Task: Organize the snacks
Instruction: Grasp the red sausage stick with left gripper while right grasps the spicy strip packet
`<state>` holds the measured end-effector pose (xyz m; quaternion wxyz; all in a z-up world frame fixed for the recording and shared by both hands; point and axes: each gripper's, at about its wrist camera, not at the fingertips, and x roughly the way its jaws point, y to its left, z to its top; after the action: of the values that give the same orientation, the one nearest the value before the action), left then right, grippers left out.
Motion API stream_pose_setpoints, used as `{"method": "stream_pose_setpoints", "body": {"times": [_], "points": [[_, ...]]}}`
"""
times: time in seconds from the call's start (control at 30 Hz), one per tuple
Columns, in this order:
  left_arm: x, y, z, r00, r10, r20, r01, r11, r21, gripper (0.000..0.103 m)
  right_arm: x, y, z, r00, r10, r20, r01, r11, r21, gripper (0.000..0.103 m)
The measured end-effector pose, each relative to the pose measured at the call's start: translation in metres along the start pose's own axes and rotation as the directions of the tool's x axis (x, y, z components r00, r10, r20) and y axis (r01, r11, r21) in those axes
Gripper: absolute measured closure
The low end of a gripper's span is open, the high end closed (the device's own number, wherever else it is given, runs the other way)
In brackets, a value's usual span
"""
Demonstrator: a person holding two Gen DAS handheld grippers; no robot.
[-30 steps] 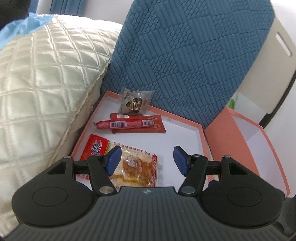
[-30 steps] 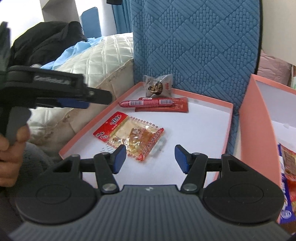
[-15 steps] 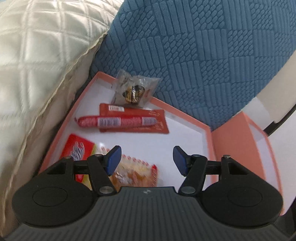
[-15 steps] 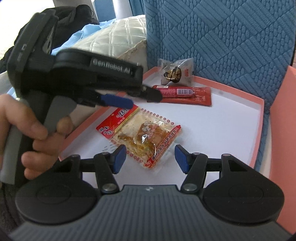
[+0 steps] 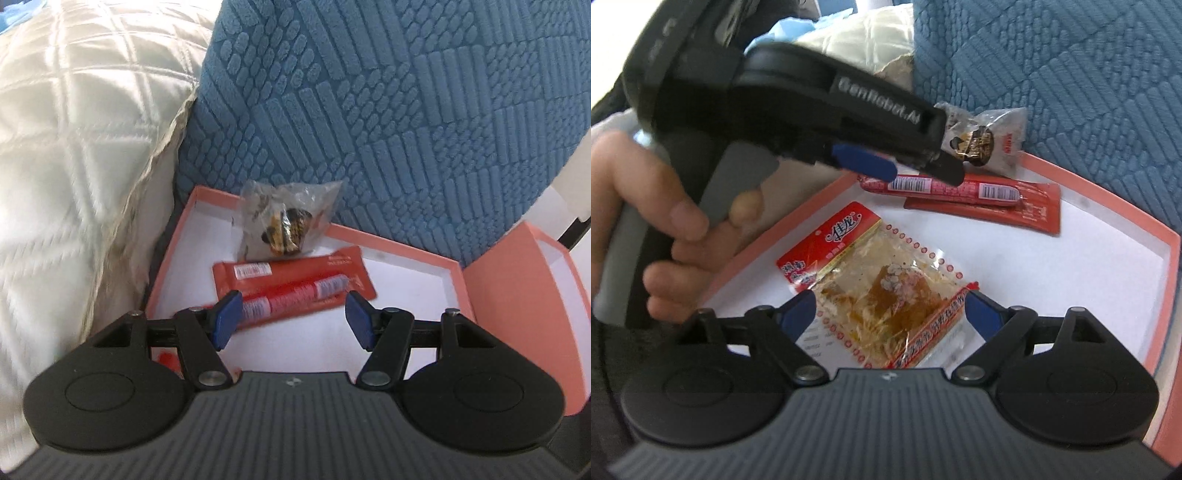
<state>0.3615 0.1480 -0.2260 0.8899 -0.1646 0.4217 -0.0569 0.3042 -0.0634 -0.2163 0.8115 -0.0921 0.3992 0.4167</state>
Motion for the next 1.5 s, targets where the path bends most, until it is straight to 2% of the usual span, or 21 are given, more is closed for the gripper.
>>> {"method": "stream_pose_setpoints", "body": {"times": [0.23,0.33,0.43,0.57,0.67,0.8,0.97,1.03,1.07,1.27,1.4,1.5], "points": [[0.02,0.002,0.008,0.999,0.015,-0.043,-0.012,0.998,0.054,0.036,0.018,0.006,0.007,1.0,0.0,-0.03,-0.004,0.993,-0.119,0.014],[0.024,0.002,0.006,0.998,0.018,-0.061,-0.014,0.998,0.064,0.036,0.031,0.006,0.005,0.996,-0.003,-0.09,-0.011,0.988,-0.156,0.013],[0.027,-0.001,0.002,0.996,0.039,-0.077,-0.032,0.996,0.087,0.036,0.036,0.015,-0.003,0.994,-0.036,-0.106,0.008,0.969,-0.248,0.006],[0.03,-0.001,-0.001,0.994,0.052,-0.097,-0.044,0.995,0.088,0.036,0.035,0.014,-0.005,0.992,-0.023,-0.123,-0.006,0.973,-0.23,0.003],[0.031,-0.001,-0.003,0.994,0.054,-0.1,-0.045,0.995,0.09,0.036,0.032,0.01,-0.003,0.991,-0.028,-0.13,-0.001,0.976,-0.216,0.011],[0.032,-0.001,-0.003,0.993,0.057,-0.105,-0.048,0.995,0.082,0.036,0.023,0.005,-0.001,0.99,-0.025,-0.141,-0.007,0.975,-0.222,0.028],[0.036,-0.003,-0.005,0.991,0.07,-0.112,-0.06,0.994,0.089,0.036,0.014,0.0,0.003,0.987,-0.028,-0.155,-0.007,0.976,-0.218,0.041],[0.039,-0.009,-0.008,0.99,0.084,-0.116,-0.071,0.991,0.11,0.036,0.009,-0.002,0.004,0.986,-0.035,-0.16,-0.001,0.975,-0.222,0.051],[0.04,-0.012,-0.01,0.989,0.091,-0.116,-0.076,0.989,0.13,0.036,0.007,-0.003,0.006,0.986,-0.041,-0.161,0.005,0.975,-0.221,0.053],[0.044,-0.029,-0.019,0.982,0.164,-0.094,-0.139,0.963,0.23,0.038,-0.004,-0.009,0.004,0.984,-0.106,-0.146,0.074,0.976,-0.206,0.056],[0.043,-0.036,-0.025,0.976,0.206,-0.071,-0.18,0.948,0.263,0.05,-0.013,-0.017,0.0,0.979,-0.152,-0.138,0.127,0.976,-0.174,0.057],[0.04,-0.037,-0.028,0.978,0.195,-0.068,-0.172,0.952,0.255,0.061,-0.016,-0.024,-0.006,0.975,-0.172,-0.141,0.15,0.976,-0.156,0.057]]}}
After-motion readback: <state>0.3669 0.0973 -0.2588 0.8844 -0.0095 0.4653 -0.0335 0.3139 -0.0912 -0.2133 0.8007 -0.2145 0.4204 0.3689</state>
